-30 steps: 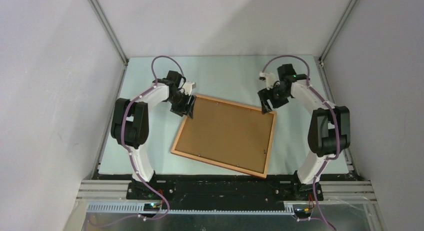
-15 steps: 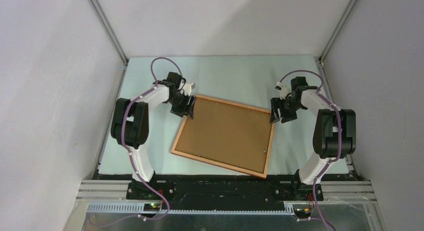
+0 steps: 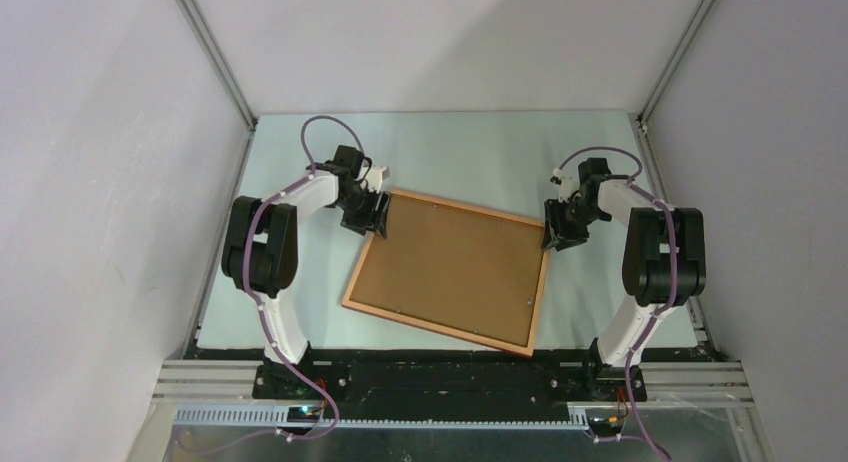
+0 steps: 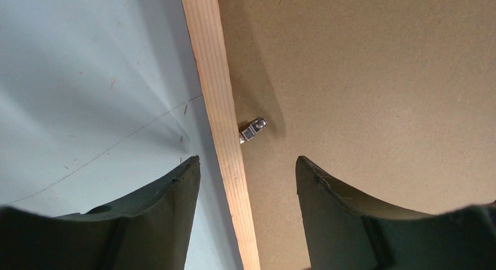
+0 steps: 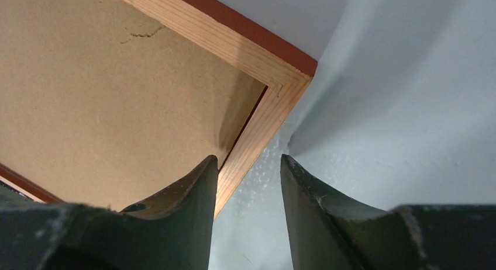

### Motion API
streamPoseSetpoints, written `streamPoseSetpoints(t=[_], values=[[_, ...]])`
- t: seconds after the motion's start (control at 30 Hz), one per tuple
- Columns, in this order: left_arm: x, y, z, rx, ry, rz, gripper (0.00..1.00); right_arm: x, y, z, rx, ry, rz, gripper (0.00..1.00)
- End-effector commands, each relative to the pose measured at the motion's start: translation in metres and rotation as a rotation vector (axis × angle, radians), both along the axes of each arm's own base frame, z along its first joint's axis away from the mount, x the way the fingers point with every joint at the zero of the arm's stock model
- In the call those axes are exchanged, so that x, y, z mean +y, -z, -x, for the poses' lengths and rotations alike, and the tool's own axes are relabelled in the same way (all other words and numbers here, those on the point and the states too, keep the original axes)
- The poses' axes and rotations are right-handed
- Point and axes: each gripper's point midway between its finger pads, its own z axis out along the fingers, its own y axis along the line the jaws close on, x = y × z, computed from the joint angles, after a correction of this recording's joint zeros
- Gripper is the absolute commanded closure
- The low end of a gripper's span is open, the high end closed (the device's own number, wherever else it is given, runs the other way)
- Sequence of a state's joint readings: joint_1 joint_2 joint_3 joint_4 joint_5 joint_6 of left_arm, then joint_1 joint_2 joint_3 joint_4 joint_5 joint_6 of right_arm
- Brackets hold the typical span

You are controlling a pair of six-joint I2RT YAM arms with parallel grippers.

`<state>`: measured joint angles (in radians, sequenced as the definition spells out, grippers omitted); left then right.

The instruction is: Put the photo into the frame

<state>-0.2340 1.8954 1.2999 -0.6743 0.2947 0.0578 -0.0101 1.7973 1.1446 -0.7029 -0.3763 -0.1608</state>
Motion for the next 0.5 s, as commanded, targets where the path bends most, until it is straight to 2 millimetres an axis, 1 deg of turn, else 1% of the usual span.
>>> streamPoseSetpoints(t=[0.0,0.13,0.23,0.47], values=[[-0.002,-0.013,-0.002,-0.040,-0.018,0.027,0.34,-0.002,0.008,-0.006,-0.003,0.008,0.026,0.55],[-0.002,-0.012,0.001,-0.035,-0.018,0.031,0.34,-0.003,0.011,-0.007,0.001,0.009,0.035,0.65],[-0.003,-0.009,0.002,-0.026,-0.017,0.033,0.34,-0.004,0.010,-0.009,-0.004,0.008,0.034,0.74],[-0.004,-0.008,0.004,-0.019,-0.015,0.042,0.34,-0.006,0.005,-0.020,-0.023,0.000,0.048,0.89]])
